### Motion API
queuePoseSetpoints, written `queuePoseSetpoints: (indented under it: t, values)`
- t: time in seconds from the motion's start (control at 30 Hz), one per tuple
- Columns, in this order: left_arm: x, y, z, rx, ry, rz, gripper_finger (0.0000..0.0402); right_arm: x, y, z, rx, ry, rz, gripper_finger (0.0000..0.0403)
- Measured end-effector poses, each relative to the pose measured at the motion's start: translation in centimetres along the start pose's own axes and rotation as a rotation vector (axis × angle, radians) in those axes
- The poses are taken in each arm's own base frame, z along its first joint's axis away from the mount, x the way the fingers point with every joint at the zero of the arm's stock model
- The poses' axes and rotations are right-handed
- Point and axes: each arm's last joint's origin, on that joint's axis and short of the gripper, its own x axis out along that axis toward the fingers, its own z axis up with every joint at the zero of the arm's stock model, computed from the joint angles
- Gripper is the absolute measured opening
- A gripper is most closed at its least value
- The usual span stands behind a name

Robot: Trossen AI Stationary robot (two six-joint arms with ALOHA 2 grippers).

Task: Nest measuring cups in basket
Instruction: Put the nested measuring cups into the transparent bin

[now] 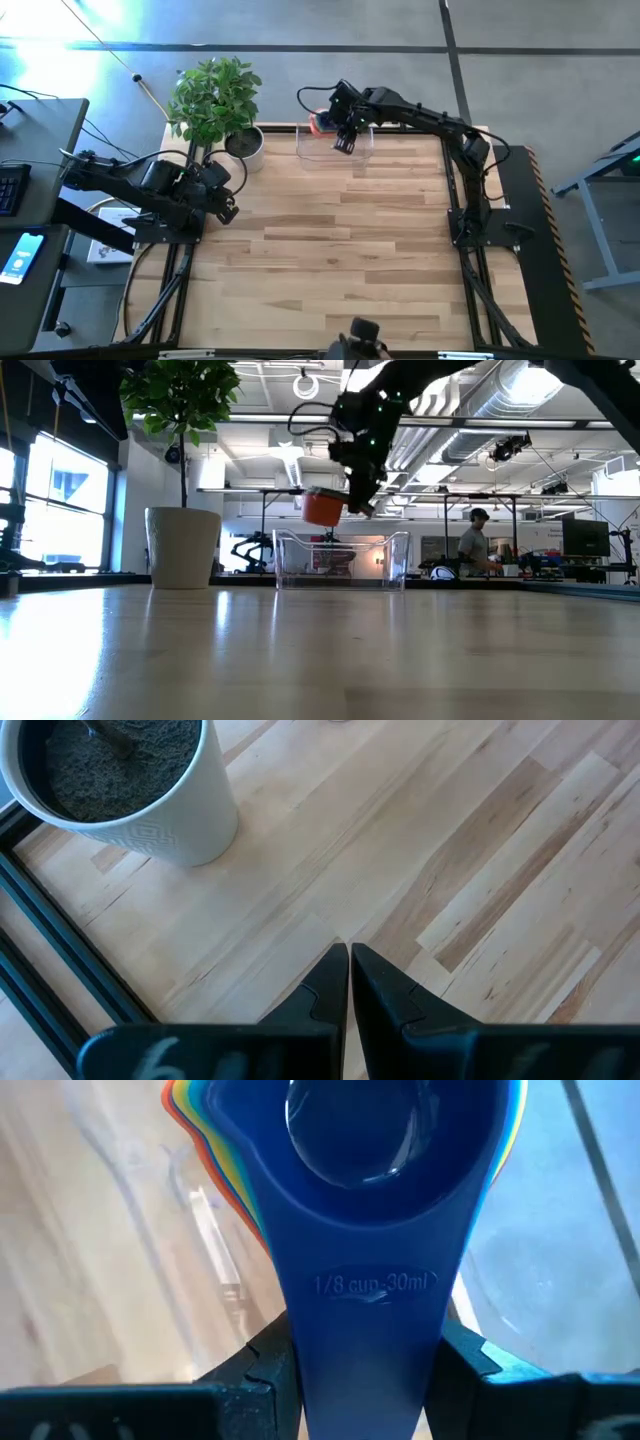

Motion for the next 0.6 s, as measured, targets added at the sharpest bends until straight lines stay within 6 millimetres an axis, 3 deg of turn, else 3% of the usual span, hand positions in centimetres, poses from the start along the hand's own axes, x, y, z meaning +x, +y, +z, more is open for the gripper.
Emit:
queuePoseSetpoints:
  t: [0.23,0.6]
  values:
    - [0.0,0.0,0.0,-0.001,-0.002,0.001,0.001,4.6,-0.4,-0.5,-0.059,0.075,0.078,0.013]
    - [0.0,0.0,0.0,-0.004,-0.003,0.0,0.001,8.7,-0.1,-1.5,-0.097,0.191,0.1,0.013]
